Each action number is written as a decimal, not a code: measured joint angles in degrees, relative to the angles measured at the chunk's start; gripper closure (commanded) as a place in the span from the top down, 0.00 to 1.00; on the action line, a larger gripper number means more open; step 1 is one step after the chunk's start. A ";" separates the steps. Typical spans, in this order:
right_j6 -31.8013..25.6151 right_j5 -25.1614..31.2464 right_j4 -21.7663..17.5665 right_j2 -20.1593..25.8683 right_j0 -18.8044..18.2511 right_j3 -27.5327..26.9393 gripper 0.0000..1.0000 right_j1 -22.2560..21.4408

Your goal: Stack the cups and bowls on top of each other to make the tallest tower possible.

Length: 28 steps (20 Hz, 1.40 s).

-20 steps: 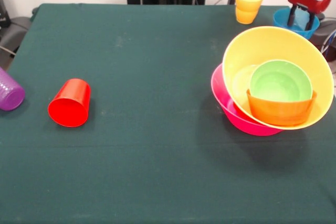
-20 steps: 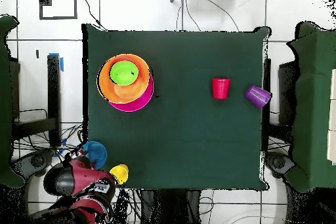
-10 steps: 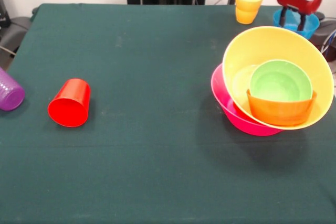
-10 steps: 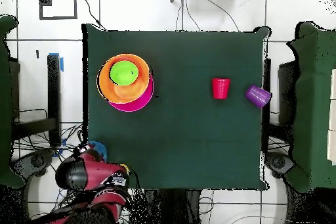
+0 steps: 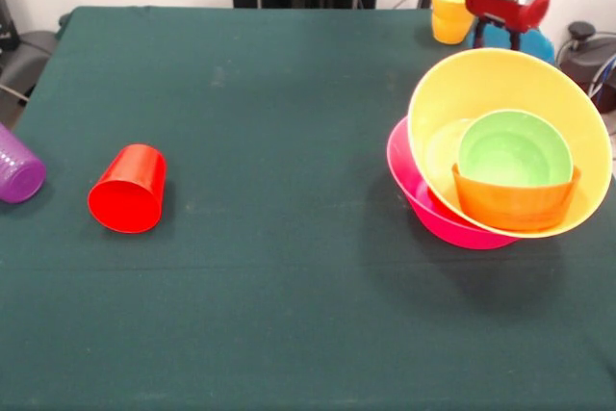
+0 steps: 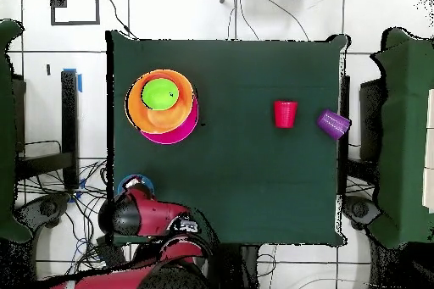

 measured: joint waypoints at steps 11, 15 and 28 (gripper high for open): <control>0.00 1.56 -10.87 -2.61 -4.46 0.07 1.00 0.79; 0.00 1.82 -14.46 -3.60 -6.28 0.07 1.00 1.43; 0.00 2.75 -30.96 -6.74 -20.05 -0.50 1.00 6.24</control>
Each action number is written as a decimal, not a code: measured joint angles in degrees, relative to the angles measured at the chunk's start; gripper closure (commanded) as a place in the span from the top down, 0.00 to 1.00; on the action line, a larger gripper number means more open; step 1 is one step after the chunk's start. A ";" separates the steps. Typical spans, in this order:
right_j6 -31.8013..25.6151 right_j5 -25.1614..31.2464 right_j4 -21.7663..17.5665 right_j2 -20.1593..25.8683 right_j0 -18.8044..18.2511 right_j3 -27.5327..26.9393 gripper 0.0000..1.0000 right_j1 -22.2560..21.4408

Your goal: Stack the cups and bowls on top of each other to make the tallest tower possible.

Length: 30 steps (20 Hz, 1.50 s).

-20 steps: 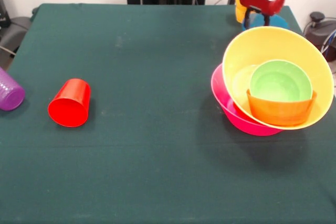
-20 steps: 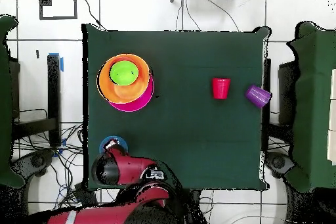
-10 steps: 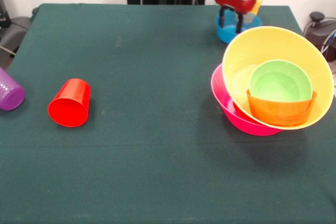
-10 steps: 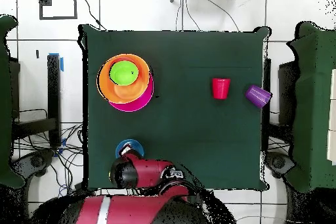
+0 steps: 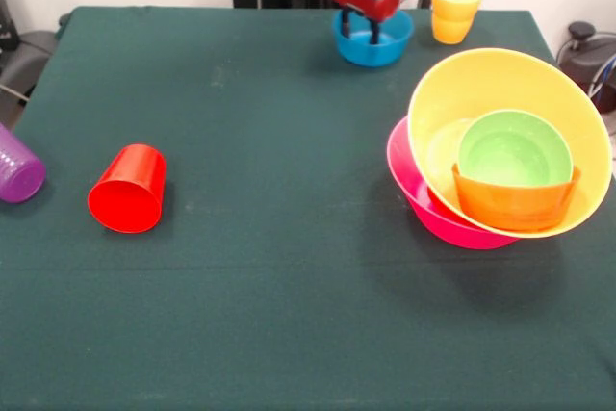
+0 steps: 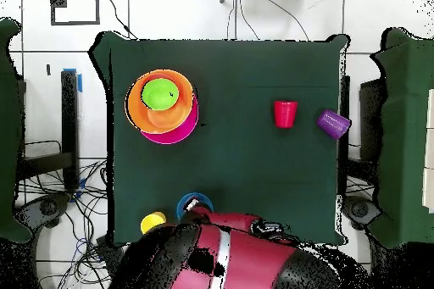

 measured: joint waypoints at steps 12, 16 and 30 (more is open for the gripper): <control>0.01 5.94 -12.77 4.51 -10.83 -2.05 1.00 0.28; 0.01 8.06 -14.22 5.68 -11.67 -2.64 1.00 0.12; 0.00 14.66 -15.77 7.43 -11.80 -5.59 1.00 -0.79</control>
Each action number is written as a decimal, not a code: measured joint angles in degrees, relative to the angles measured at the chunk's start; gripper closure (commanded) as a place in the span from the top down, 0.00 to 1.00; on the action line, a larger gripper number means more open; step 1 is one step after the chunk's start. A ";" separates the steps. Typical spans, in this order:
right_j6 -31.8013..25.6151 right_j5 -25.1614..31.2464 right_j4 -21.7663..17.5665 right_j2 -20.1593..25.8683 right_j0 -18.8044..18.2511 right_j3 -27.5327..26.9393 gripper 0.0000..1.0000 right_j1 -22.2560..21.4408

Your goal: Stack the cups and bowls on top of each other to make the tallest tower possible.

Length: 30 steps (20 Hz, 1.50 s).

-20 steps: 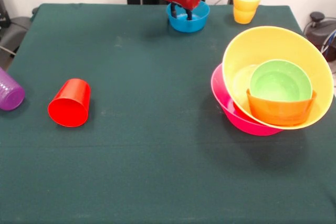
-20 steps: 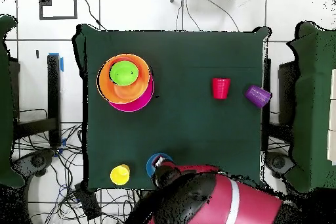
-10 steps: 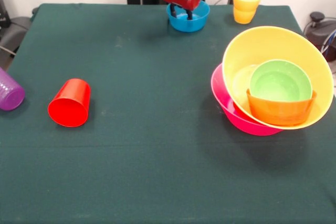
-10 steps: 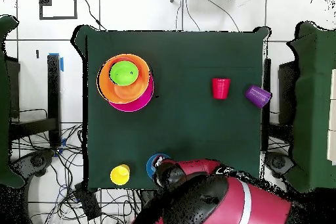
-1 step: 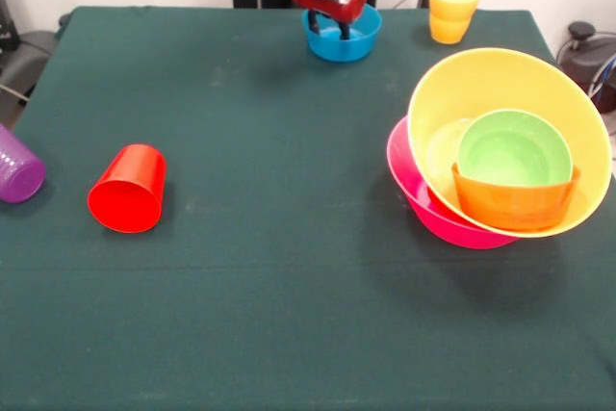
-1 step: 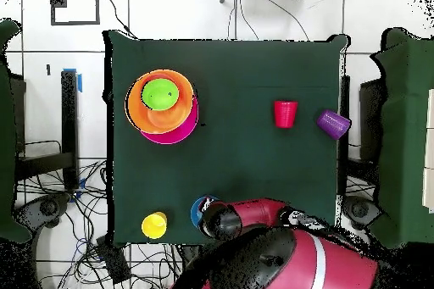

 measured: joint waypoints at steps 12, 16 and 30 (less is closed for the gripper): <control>0.00 -0.01 0.10 0.18 -0.02 -0.61 1.00 -4.00; 0.00 0.01 0.10 0.28 -0.02 -0.60 1.00 -5.52; 0.00 0.01 0.25 0.33 0.75 0.05 1.00 -8.09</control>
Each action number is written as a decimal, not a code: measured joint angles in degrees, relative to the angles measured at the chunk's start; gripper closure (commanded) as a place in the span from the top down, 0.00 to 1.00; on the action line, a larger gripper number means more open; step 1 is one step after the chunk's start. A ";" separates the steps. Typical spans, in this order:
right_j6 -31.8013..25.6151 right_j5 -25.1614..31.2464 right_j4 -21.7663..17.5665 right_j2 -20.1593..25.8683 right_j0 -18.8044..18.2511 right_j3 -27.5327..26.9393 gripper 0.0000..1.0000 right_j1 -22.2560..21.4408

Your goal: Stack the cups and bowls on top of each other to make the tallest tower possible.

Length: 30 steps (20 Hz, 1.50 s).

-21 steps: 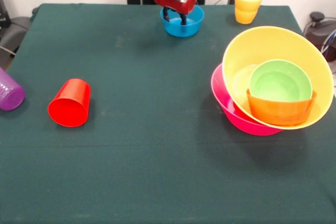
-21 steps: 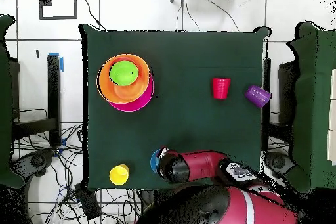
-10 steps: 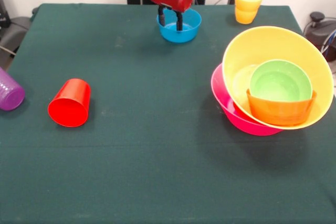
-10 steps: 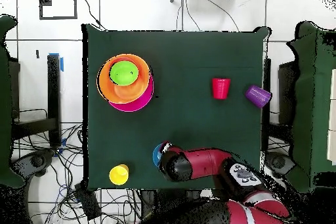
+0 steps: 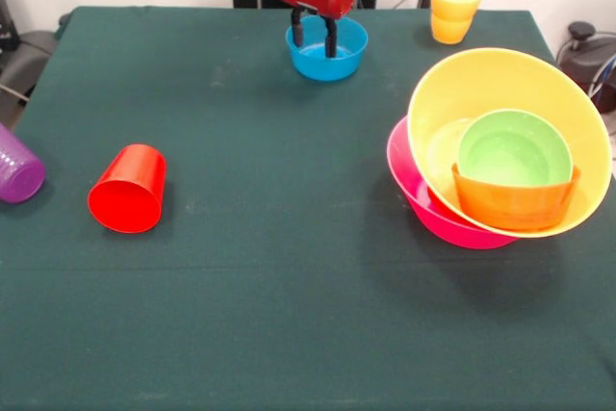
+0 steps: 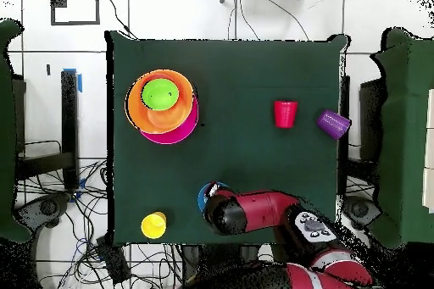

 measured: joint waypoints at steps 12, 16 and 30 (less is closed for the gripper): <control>0.00 0.14 6.64 2.03 -0.21 9.09 1.00 -9.94; 0.00 1.19 10.73 4.33 -0.97 11.87 1.00 -15.37; 0.00 4.79 17.09 8.56 -2.41 13.33 1.00 -23.20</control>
